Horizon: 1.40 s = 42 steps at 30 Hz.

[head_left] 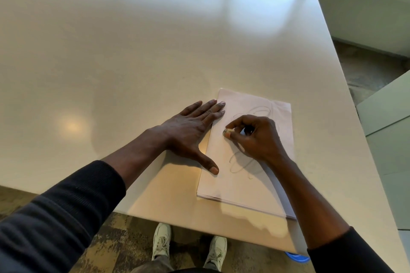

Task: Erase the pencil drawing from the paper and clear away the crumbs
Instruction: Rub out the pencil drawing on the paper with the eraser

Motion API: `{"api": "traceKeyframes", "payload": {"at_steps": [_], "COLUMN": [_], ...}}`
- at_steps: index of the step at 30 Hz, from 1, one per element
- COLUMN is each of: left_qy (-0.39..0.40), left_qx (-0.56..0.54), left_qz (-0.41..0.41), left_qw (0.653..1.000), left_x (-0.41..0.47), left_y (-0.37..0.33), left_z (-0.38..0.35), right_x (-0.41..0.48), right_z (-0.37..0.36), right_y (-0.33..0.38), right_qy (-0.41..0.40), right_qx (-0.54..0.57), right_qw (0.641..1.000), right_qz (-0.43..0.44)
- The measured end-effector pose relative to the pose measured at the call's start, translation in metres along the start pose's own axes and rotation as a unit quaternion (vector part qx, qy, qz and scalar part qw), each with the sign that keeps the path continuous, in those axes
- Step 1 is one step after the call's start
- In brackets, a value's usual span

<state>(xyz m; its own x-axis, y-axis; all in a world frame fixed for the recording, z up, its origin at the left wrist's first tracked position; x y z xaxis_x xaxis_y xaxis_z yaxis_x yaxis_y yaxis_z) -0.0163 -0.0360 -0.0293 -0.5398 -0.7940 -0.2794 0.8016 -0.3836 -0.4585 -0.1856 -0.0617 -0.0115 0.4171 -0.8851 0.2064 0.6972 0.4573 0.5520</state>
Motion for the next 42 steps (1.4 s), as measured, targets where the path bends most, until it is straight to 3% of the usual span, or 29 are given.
{"api": "traceKeyframes", "payload": {"at_steps": [3,7,11,16,22,34,39,42], "left_qy": [0.002,0.001,0.002,-0.001,0.001,-0.001,0.000,0.002], "left_qx": [-0.004,-0.003,-0.006,-0.007,-0.003,0.002,-0.002,-0.002], "left_qz": [0.000,-0.001,-0.007,-0.004,-0.002,-0.002,0.002,0.002], "left_qw": [1.000,1.000,1.000,1.000,1.000,1.000,1.000,1.000], "left_x": [0.000,0.001,0.001,0.002,0.001,-0.001,0.000,0.000], "left_y": [0.001,0.001,0.002,0.002,0.002,-0.001,0.000,0.000], "left_z": [0.000,-0.001,-0.001,-0.002,-0.001,0.000,0.000,0.000], "right_x": [-0.006,-0.006,-0.011,-0.007,-0.025,-0.056,-0.062,-0.061], "right_z": [-0.009,-0.013,-0.023,-0.012,-0.009,-0.006,-0.009,-0.008], "right_y": [0.015,0.022,0.035,0.024,0.029,0.033,0.033,0.034], "right_qy": [0.042,0.012,0.086,0.022,0.127,0.129,0.204,0.170], "right_qx": [0.017,0.010,0.026,0.010,0.042,0.072,0.068,0.062], "right_qw": [0.997,0.998,0.991,0.999,0.987,0.986,0.972,0.980], "right_qz": [0.060,0.058,0.097,0.039,0.090,0.075,0.093,0.085]}}
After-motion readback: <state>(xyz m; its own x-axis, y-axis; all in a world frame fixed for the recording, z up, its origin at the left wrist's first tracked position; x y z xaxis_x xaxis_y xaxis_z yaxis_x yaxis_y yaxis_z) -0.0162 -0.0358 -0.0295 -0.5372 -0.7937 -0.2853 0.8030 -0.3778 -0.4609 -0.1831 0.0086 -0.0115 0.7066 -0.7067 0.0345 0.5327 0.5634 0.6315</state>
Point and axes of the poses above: each hand's wrist, its own x-axis towards the middle knuckle, its own z-axis out of the back of the hand, y = z × x, the point moved 8 cm from there along x, towards the middle knuckle, and after that the axes turned 14 degrees about -x, right-handed, at the moved point
